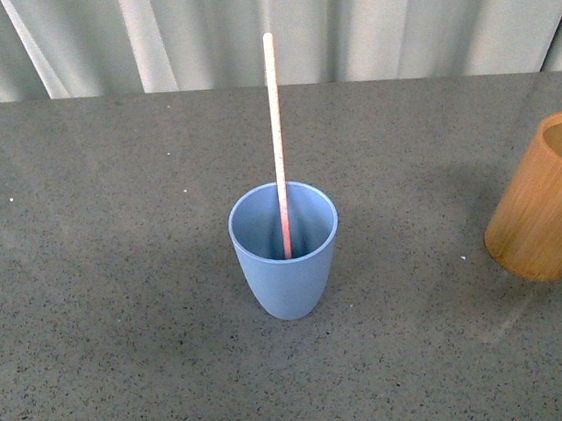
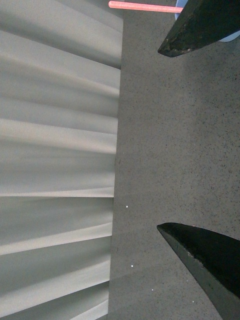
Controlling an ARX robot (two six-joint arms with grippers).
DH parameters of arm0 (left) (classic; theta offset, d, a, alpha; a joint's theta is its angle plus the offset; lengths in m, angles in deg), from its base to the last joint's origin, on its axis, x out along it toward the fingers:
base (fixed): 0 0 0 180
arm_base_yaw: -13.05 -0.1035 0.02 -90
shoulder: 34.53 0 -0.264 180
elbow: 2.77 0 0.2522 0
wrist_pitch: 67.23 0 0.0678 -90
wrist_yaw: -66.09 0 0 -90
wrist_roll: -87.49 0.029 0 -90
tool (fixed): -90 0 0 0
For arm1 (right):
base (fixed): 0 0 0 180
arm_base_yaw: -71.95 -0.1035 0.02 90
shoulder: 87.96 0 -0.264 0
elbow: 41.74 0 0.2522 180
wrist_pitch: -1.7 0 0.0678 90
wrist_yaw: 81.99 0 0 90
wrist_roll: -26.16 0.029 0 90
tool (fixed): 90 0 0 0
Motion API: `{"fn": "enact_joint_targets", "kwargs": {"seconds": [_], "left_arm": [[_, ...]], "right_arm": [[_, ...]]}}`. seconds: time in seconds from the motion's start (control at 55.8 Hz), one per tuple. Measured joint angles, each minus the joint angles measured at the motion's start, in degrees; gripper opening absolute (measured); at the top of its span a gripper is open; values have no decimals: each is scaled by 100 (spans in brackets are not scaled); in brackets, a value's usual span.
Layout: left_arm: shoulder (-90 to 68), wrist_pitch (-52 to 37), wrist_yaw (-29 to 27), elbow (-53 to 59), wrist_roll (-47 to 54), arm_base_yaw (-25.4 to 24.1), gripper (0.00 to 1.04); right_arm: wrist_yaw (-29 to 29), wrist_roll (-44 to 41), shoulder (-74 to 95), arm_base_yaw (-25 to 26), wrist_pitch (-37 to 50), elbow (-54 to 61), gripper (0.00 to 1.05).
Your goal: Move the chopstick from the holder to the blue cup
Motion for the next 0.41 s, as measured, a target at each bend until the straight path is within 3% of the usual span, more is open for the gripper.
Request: {"fn": "enact_joint_targets", "kwargs": {"seconds": [0.412], "left_arm": [[0,0,0,0,0,0,98]], "right_arm": [[0,-2,0,0,0,0,95]]}}
